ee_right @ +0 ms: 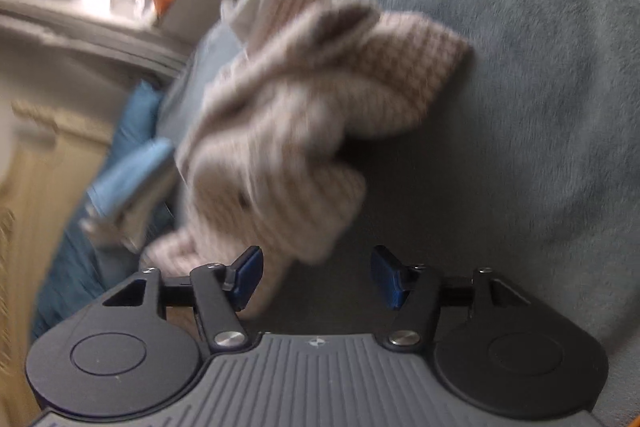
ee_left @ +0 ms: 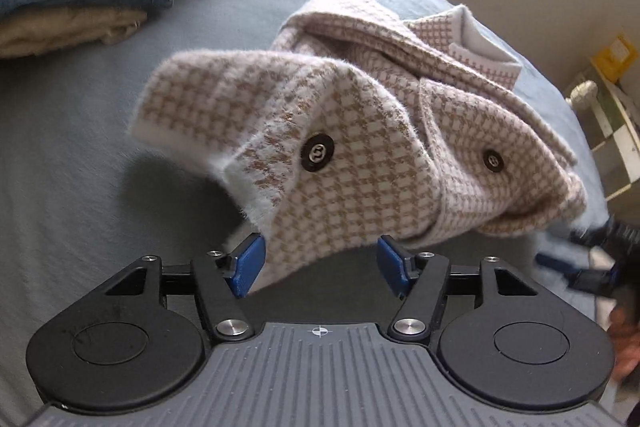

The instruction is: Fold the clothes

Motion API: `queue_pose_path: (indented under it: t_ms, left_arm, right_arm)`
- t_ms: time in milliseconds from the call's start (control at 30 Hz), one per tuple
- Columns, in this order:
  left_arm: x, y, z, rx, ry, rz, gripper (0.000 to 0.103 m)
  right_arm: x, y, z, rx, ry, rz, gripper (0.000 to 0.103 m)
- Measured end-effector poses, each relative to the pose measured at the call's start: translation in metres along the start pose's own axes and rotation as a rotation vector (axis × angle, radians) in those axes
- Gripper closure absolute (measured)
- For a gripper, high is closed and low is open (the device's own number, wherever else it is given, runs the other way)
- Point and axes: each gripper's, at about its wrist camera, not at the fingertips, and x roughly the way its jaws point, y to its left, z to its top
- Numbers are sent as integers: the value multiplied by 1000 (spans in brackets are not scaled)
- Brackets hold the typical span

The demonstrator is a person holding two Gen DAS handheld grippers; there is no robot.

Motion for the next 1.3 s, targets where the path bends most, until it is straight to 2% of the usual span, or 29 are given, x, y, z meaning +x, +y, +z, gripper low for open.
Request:
queue_pose_path:
  t_ms: [133, 167, 200, 267, 400, 600, 800, 900, 1000, 1033, 1100, 1200, 1300]
  left_arm:
    - [12, -7, -1, -45, 53, 27, 41]
    - [14, -10, -2, -49, 68, 35, 41]
    - [15, -12, -2, -54, 83, 43, 41]
    - [12, -19, -5, -44, 84, 46, 41]
    - [5, -27, -12, -15, 65, 57, 41]
    - [1, -28, -24, -35, 63, 64, 41]
    - [-6, -32, -28, -30, 51, 72, 41]
    - [-8, -31, -27, -30, 43, 74, 41]
    - [-8, -29, -25, -36, 38, 75, 41]
    - [-8, -28, -25, -40, 37, 73, 41]
    - [-7, -27, -24, -48, 37, 68, 41]
    - [-5, -24, -23, -54, 35, 60, 41]
    - [-5, -15, -23, -74, 29, 44, 41]
  right_arm:
    - [20, 0, 0, -20, -36, 1, 41]
    - [29, 1, 2, -17, -41, 2, 44]
    - [37, 2, 5, -14, -37, -11, 48]
    - [44, 7, 9, -18, -28, -41, 80]
    - [10, 25, 8, -80, -73, -1, 90]
    - [-55, 49, 13, -175, -134, 63, 92]
    - [-129, 67, 45, -241, -223, 128, 95]
    - [-153, 71, 60, -271, -262, 134, 95]
    - [-164, 69, 75, -302, -329, 99, 96]
    - [-164, 65, 80, -303, -358, 80, 103]
    - [-162, 48, 95, -257, -396, 33, 103]
    - [-147, 11, 108, -115, -355, -9, 103]
    - [-135, -9, 91, -63, -278, -13, 99]
